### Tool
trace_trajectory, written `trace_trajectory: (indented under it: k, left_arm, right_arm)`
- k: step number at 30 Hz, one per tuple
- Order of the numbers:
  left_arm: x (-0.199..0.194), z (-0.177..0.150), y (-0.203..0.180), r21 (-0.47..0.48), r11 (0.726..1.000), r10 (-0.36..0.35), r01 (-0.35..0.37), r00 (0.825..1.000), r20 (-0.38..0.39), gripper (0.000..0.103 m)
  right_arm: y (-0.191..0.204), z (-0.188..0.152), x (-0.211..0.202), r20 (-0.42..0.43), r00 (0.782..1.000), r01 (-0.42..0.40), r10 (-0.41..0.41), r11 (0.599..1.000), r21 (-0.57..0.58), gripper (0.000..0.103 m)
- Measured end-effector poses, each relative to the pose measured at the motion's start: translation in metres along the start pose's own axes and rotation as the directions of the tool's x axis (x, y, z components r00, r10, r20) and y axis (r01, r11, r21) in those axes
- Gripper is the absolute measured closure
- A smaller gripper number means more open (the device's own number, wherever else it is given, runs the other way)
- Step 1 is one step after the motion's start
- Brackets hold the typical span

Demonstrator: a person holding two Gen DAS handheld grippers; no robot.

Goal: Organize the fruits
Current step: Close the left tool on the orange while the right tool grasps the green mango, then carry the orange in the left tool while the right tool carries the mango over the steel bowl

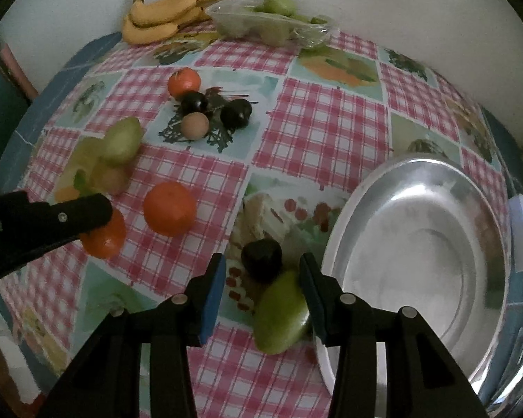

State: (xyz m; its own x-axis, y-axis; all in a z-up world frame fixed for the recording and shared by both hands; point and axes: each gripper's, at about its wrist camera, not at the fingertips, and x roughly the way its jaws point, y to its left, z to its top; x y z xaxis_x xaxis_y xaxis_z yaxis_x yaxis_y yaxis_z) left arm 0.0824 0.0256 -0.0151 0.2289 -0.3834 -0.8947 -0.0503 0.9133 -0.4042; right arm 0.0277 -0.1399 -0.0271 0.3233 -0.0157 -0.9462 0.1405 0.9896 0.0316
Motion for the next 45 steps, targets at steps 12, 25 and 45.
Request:
trace_trajectory:
  k: [12, 25, 45]
  left_arm:
    - [-0.001, -0.004, 0.004, -0.016, 1.000, -0.009, 0.009, 1.000, -0.010, 0.068]
    - [0.006, -0.007, 0.013, -0.041, 0.999, 0.017, -0.019, 0.999, -0.045, 0.068]
    - [0.025, -0.012, 0.005, -0.003, 0.998, 0.066, -0.066, 0.994, -0.083, 0.068]
  right_arm:
    - [0.007, -0.022, -0.020, -0.018, 0.962, -0.269, 0.272, 0.959, 0.092, 0.058]
    - [0.013, -0.033, -0.006, -0.064, 0.997, -0.041, 0.040, 0.999, -0.019, 0.057]
    - [0.032, -0.044, 0.011, -0.133, 0.991, -0.023, 0.014, 0.998, -0.066, 0.057]
